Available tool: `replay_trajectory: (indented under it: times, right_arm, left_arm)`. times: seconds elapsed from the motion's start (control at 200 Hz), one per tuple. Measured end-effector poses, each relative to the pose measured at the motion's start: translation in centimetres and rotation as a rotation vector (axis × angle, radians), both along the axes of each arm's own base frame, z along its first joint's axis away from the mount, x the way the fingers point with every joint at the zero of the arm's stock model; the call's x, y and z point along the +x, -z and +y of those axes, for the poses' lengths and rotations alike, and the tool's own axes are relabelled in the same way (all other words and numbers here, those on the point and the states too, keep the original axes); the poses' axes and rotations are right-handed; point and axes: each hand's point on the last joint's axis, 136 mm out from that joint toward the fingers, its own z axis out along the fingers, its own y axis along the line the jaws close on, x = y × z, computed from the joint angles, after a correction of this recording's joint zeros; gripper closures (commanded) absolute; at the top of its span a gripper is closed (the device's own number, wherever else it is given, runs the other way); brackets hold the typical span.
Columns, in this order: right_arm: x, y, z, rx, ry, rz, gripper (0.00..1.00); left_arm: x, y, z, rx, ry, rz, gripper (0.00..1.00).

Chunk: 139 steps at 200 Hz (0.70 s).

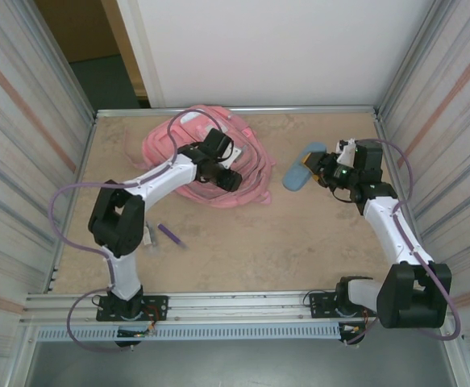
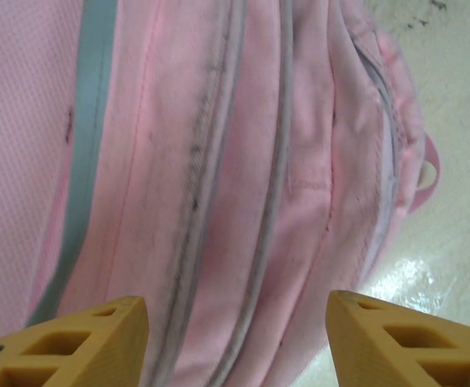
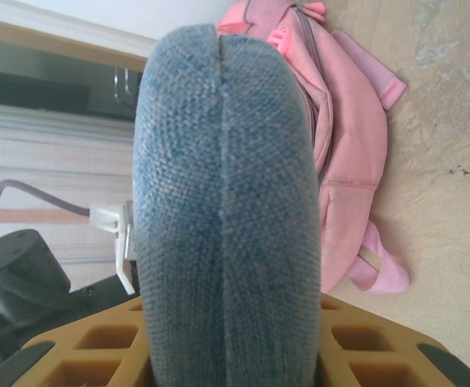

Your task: Pack books, pencil case, and school supplies into a backpack

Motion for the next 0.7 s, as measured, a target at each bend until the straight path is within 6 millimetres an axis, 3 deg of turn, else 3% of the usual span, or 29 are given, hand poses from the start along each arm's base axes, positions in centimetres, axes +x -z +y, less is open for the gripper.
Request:
replay_trajectory:
  times: [0.175,0.256,0.341,0.376,0.511,0.697]
  right_arm:
    - [-0.1,1.6,-0.8,0.018,0.009,0.046,0.63]
    - [-0.1,2.4,-1.1,0.025,0.015,0.068,0.62]
    - [-0.1,3.1,-1.1,0.036,0.009,0.09,0.63]
    - [-0.1,3.4,-1.1,0.041,0.005,0.099,0.62]
    - [-0.1,4.1,-0.6,0.047,-0.013,0.115,0.63]
    - [-0.2,5.1,1.3,0.05,-0.069,0.142,0.62]
  left_arm:
    - [2.0,1.6,0.6,0.024,-0.035,0.015,0.4]
    - [2.8,2.7,0.6,0.044,-0.046,0.03,0.44]
    - [3.3,3.8,0.7,0.075,-0.055,0.047,0.79]
    - [3.3,3.9,0.7,0.08,-0.055,0.059,0.89]
    - [3.4,2.3,-0.2,0.089,-0.04,0.067,1.0]
    - [3.3,-0.4,-0.8,0.133,-0.016,0.001,1.0]
